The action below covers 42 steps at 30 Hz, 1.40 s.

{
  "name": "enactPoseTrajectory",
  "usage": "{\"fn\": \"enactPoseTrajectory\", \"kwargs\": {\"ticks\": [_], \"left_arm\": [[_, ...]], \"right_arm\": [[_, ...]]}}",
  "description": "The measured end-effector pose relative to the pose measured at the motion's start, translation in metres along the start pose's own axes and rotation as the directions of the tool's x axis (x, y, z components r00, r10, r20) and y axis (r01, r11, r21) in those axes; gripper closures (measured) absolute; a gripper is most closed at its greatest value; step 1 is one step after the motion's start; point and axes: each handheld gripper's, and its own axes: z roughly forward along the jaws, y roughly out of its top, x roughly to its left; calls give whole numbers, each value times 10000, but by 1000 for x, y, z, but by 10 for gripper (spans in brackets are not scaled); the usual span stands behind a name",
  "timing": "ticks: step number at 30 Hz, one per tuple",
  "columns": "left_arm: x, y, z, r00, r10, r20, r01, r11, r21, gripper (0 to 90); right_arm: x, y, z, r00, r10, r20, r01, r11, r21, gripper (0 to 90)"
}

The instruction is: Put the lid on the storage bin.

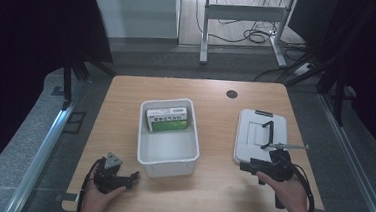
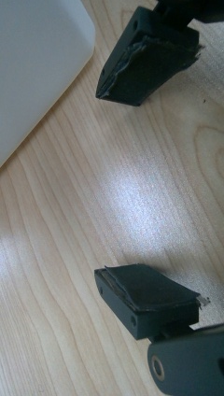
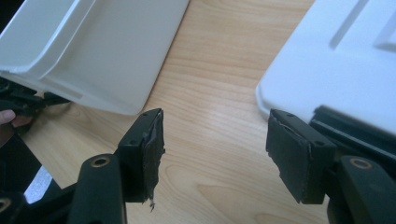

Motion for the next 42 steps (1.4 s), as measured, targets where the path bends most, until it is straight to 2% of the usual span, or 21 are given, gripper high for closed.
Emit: {"fn": "enactPoseTrajectory", "kwargs": {"ticks": [12, 17, 31, 42], "left_arm": [[0, 0, 0, 10000, 5, 2, -5, 10000, 3, 126], [0, 0, 0, 10000, 3, 3, -3, 10000, 0, 126], [0, 0, 0, 10000, -2, 3, 2, 10000, 0, 126], [0, 0, 0, 10000, -4, -12, 4, 10000, 3, 125]], "right_arm": [[-12, 21, -11, 9984, 438, 366, -424, 9984, -378, 373], [-12, 32, -15, 9979, 629, 151, -621, 9970, -461, 374], [-18, 62, -15, 9945, 803, 678, -760, 9951, -632, 374], [-27, 78, -14, 9883, 1062, 1095, -1022, 9939, -413, 373]]}}
